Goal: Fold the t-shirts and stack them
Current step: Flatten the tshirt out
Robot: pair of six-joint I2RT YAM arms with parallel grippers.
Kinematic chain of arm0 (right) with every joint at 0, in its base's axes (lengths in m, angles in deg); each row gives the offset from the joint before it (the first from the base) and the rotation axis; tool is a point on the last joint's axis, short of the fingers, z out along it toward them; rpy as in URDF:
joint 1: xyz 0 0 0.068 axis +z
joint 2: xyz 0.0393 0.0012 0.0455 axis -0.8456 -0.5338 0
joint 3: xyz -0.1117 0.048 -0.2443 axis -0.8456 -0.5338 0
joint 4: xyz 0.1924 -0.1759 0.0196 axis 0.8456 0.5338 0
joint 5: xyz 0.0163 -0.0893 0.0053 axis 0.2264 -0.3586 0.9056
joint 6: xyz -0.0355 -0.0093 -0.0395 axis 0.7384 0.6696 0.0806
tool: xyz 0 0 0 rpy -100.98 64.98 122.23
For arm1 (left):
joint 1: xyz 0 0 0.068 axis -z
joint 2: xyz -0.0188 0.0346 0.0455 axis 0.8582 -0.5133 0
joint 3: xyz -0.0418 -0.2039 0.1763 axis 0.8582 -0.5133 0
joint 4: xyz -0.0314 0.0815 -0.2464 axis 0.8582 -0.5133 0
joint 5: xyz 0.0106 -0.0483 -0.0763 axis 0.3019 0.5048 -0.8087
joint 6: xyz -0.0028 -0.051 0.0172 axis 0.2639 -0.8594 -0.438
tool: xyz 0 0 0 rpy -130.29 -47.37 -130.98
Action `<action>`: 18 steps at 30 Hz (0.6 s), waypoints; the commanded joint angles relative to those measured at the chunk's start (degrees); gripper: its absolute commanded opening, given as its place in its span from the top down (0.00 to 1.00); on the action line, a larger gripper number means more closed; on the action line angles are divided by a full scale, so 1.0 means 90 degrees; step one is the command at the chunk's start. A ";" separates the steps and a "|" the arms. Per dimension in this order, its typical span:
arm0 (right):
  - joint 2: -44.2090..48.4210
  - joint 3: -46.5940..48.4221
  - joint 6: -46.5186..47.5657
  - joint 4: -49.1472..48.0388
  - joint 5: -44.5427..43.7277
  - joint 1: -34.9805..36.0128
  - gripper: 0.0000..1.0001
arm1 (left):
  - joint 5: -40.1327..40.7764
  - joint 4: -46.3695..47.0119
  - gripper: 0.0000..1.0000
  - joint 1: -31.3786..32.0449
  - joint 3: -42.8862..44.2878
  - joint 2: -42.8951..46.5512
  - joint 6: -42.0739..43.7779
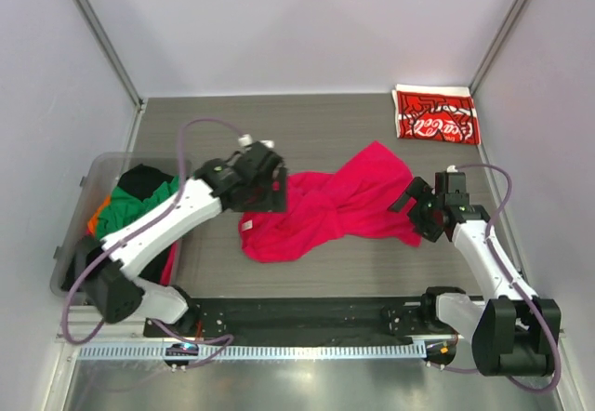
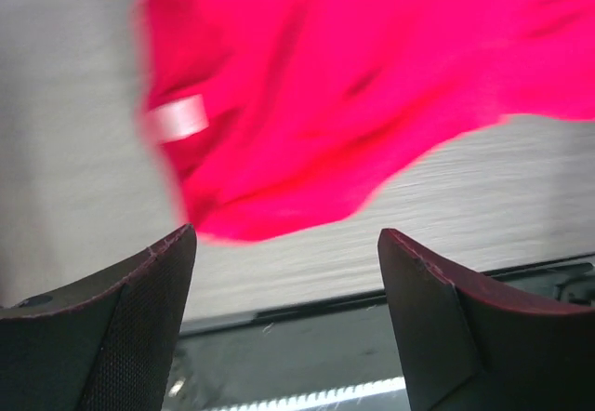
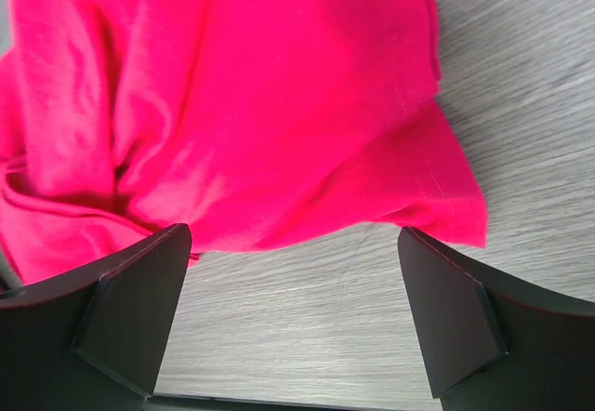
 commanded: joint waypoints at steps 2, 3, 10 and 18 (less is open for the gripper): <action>0.0468 0.0096 -0.0009 -0.0090 0.0029 -0.0027 0.01 | 0.0144 0.0936 0.22 0.1324 0.1170 -0.1485 0.0404; 0.0507 0.0125 -0.0009 -0.0061 0.0019 -0.0027 0.01 | 0.0144 0.0975 0.23 0.1490 0.1366 -0.1788 0.0453; 0.0839 0.0252 -0.0019 0.0261 0.0019 -0.0027 0.01 | 0.0408 0.0742 0.25 0.2389 0.2949 -0.4231 0.0259; 0.0967 0.0154 0.0011 0.0388 0.0106 -0.0027 0.01 | 0.0925 0.0361 0.23 0.2615 0.3712 -0.5667 0.0131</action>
